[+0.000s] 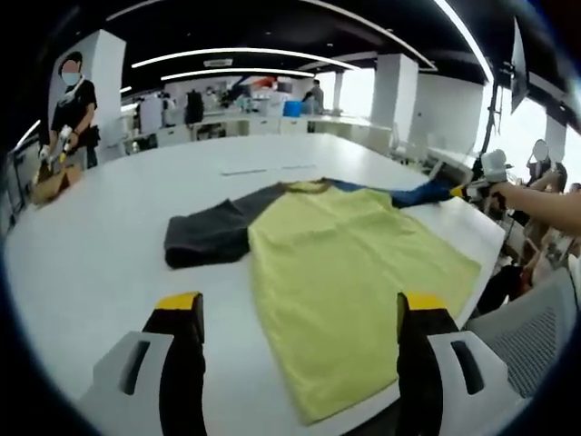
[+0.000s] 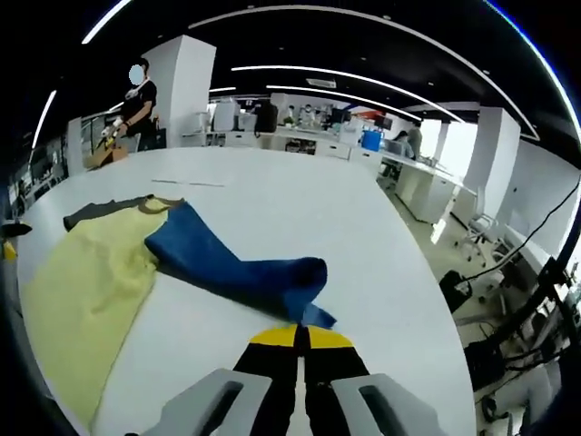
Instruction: Fold the garment on the visible template until the final outline fits inside the template.
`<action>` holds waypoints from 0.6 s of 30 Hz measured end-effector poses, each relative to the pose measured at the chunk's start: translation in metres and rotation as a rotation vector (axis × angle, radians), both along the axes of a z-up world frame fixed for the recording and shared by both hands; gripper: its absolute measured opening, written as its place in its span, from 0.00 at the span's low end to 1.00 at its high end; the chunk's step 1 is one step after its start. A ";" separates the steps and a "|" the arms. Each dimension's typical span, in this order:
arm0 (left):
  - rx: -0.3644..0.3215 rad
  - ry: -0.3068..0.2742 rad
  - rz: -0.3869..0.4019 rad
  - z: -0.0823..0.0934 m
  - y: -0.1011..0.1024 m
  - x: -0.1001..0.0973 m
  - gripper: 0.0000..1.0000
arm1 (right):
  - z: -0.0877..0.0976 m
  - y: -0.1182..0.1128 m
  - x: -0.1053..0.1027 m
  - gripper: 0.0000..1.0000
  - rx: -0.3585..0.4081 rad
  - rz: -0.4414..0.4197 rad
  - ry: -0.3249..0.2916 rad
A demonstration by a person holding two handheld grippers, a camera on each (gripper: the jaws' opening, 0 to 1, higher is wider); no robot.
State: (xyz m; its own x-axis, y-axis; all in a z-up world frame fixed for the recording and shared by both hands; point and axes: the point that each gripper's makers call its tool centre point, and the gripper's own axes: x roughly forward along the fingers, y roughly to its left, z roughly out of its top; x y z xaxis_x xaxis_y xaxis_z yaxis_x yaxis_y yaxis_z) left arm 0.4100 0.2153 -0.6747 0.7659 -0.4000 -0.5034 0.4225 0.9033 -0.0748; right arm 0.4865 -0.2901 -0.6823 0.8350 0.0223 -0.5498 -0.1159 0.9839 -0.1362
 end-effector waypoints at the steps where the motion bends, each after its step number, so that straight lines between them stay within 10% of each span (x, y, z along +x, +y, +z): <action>1: 0.001 0.002 -0.001 0.000 0.000 0.000 0.84 | 0.004 0.000 -0.001 0.00 -0.008 0.000 -0.003; 18: -0.012 0.004 -0.060 0.002 -0.015 -0.001 0.83 | 0.022 -0.031 0.029 0.00 -0.012 -0.051 0.014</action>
